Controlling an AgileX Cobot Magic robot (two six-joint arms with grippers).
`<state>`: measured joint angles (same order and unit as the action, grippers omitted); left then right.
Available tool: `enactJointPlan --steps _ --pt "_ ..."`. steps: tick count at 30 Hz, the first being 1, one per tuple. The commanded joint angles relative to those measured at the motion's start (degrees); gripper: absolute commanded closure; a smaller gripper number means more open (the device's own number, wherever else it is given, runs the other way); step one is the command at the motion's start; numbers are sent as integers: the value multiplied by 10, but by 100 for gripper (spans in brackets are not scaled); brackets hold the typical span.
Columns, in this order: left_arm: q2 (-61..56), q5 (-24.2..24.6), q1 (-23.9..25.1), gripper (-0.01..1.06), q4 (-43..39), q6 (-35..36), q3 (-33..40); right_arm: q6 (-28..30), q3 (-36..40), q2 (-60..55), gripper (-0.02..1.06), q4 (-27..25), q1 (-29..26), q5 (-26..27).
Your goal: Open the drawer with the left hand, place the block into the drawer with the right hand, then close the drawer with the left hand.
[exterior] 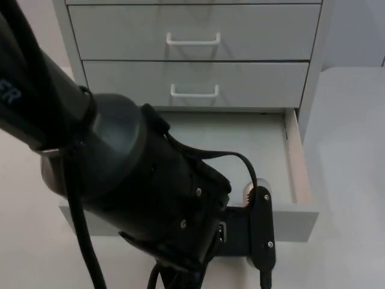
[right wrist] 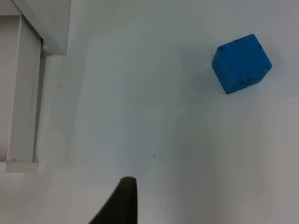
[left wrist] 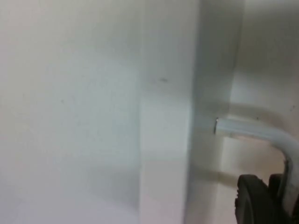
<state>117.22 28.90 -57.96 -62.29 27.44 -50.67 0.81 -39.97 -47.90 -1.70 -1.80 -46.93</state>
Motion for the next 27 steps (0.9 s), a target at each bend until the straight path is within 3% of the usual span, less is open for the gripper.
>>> enactJointPlan --steps 1,10,13,14,18,19,21,27 --pt "0 3 -1 105 33 41 7 1 -3 2 -1 -1 -3 4" --pt "-1 1 -1 103 21 29 7 1 -3 2 -1 -1 -3 4" --pt "-2 1 -1 82 14 26 7 1 -3 2 -1 -1 -3 4" --pt "-2 1 -1 82 14 26 7 1 -3 2 -1 -1 -3 4" --pt "-6 7 -1 34 16 10 7 1 -3 2 -1 -1 -3 4" --pt "-6 7 -1 34 16 10 7 1 -3 2 -1 -1 -3 4" --pt "-18 9 -1 23 17 5 7 1 -3 2 -1 -1 -3 4" --pt "-71 5 -1 23 55 -41 7 1 -3 2 -1 -1 -3 4"
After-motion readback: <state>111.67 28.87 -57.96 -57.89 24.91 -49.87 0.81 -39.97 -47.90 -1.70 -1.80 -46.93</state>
